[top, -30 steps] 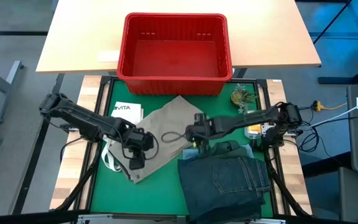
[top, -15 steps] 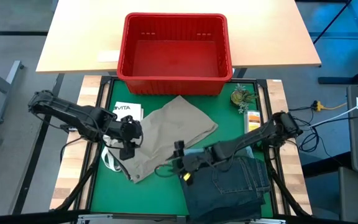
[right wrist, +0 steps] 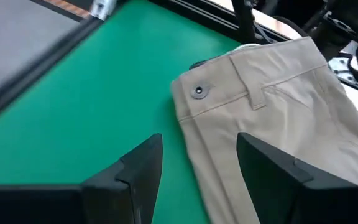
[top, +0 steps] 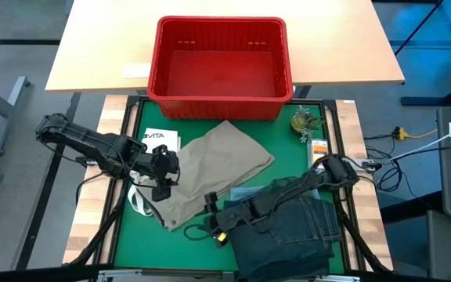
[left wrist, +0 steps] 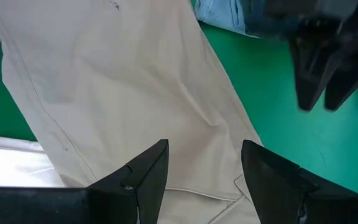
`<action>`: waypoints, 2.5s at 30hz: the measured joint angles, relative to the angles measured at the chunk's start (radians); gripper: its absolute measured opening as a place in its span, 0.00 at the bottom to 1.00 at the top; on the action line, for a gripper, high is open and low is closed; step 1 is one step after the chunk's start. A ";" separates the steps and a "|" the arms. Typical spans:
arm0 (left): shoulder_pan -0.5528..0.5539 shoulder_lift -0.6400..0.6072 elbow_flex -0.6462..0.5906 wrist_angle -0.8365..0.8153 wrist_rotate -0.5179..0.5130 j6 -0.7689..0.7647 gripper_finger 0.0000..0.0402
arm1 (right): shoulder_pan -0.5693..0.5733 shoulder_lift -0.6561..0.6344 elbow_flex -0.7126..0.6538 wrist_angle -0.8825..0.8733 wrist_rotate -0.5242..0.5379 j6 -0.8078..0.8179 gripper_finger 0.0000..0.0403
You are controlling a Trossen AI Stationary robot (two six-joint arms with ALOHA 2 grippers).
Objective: Fold Laundry from Bin
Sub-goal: Fold the brown shorts
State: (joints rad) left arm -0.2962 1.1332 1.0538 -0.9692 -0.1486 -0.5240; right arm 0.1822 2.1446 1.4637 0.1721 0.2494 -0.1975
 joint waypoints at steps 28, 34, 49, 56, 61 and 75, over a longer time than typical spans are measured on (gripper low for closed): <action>0.002 0.000 0.000 -0.002 -0.050 0.003 0.49 | -0.045 0.351 0.527 -0.476 0.135 -0.047 0.51; 0.002 0.000 0.000 -0.002 -0.050 0.003 0.49 | -0.074 0.365 0.528 -0.492 0.135 -0.045 0.51; 0.002 0.000 0.000 -0.003 -0.050 0.004 0.49 | -0.085 0.373 0.522 -0.532 0.053 -0.043 0.24; 0.002 0.000 0.000 -0.011 -0.049 0.004 0.49 | -0.084 0.374 0.521 -0.539 0.053 -0.046 0.04; 0.002 -0.001 0.000 -0.012 -0.041 0.010 0.49 | -0.082 0.356 0.518 -0.574 0.045 -0.038 0.06; -0.001 -0.002 0.000 -0.079 0.080 0.007 0.49 | -0.078 0.192 0.515 -0.822 -0.022 -0.034 0.01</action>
State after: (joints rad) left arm -0.2977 1.1313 1.0534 -1.0486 -0.0689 -0.5174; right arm 0.1040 2.3365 1.9785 -0.6499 0.2272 -0.2320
